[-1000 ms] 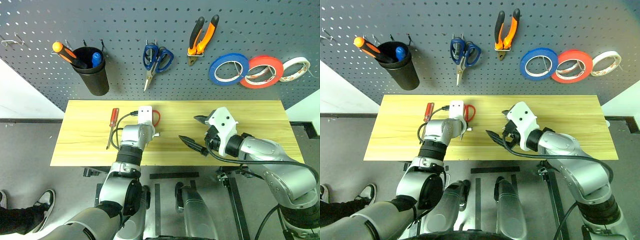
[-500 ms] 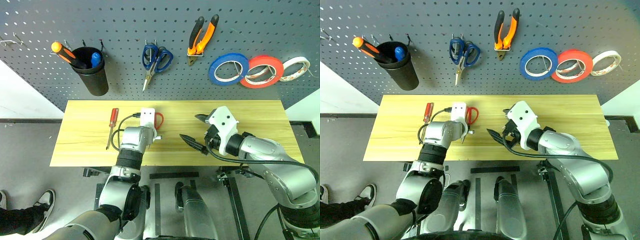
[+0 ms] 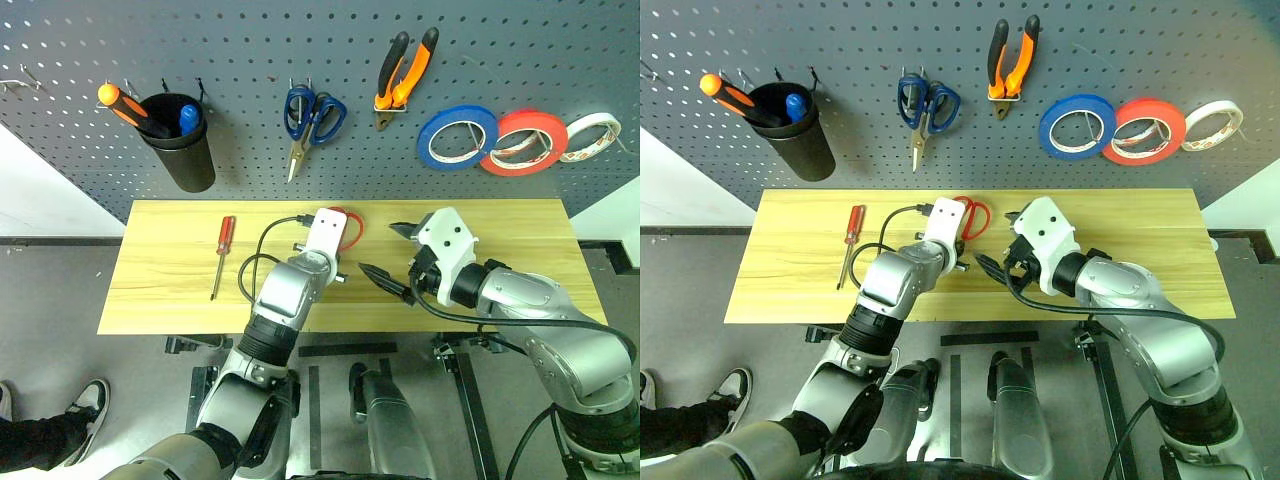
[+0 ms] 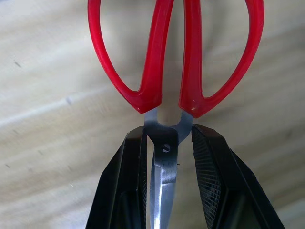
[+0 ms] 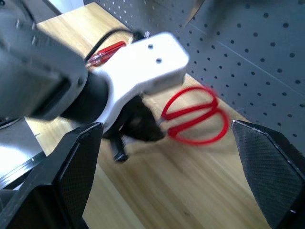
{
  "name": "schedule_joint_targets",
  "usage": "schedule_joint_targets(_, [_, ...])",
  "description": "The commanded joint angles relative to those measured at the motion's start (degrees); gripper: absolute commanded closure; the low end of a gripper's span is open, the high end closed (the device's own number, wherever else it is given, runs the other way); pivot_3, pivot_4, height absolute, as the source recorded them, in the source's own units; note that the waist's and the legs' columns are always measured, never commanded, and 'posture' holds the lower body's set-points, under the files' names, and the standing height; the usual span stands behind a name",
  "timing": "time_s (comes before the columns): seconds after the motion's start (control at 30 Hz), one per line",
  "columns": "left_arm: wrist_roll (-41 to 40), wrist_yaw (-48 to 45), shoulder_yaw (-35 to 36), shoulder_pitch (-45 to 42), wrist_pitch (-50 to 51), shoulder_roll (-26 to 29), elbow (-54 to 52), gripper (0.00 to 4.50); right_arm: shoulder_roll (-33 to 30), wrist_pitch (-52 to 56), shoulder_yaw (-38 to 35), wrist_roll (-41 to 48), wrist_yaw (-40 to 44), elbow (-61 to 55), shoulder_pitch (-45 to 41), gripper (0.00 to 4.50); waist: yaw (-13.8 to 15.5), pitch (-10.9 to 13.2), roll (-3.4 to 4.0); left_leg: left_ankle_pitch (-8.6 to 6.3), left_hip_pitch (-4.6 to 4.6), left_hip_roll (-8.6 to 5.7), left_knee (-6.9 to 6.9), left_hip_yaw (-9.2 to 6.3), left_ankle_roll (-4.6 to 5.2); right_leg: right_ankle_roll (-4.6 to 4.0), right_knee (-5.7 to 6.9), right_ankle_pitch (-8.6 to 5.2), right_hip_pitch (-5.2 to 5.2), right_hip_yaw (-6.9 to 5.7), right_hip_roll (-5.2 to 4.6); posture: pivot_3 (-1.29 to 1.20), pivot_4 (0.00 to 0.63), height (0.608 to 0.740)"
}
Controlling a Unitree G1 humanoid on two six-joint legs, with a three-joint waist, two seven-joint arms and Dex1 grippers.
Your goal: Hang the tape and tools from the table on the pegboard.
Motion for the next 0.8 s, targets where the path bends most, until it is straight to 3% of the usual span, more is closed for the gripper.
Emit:
schedule_joint_targets(0.03, [1.95, -2.29, -4.55, 0.33, -3.55, 1.15, -5.06, 3.49, 0.34, -1.67, -0.95, -0.02, 0.34, -1.12, -0.92, 0.0, 0.01, 0.0, 0.0, 0.0, 0.0, 0.0, 0.0, 0.0, 0.0, 0.0, 0.0, 0.0, 0.0, 0.0, 0.0, 0.08, 0.314, 0.74])
schedule_joint_targets(0.3, [9.06, -6.99, -14.22, 5.76, -21.81, 10.03, -12.01, 3.49, -0.31, -5.0, -5.69, 1.85, 3.42, -1.69, 1.8, 0.0, 0.01, -0.04, 0.06, 0.0, -0.02, 0.0, -0.05, -0.02, 0.01, -0.01, -0.14, 0.01, 0.02, 0.03, -0.02, 0.09, 0.292, 0.74])
schedule_joint_targets(0.8, [23.56, -1.11, -14.52, 17.82, -58.21, 20.6, -14.95, 3.49, -2.52, -11.82, -15.07, 4.38, 8.8, -0.71, 7.8, 0.0, 0.06, -0.21, 0.22, -0.03, -0.03, 0.0, -0.01, -0.01, 0.07, 0.01, -0.19, 0.04, 0.08, 0.03, -0.05, 0.08, 0.255, 0.74])
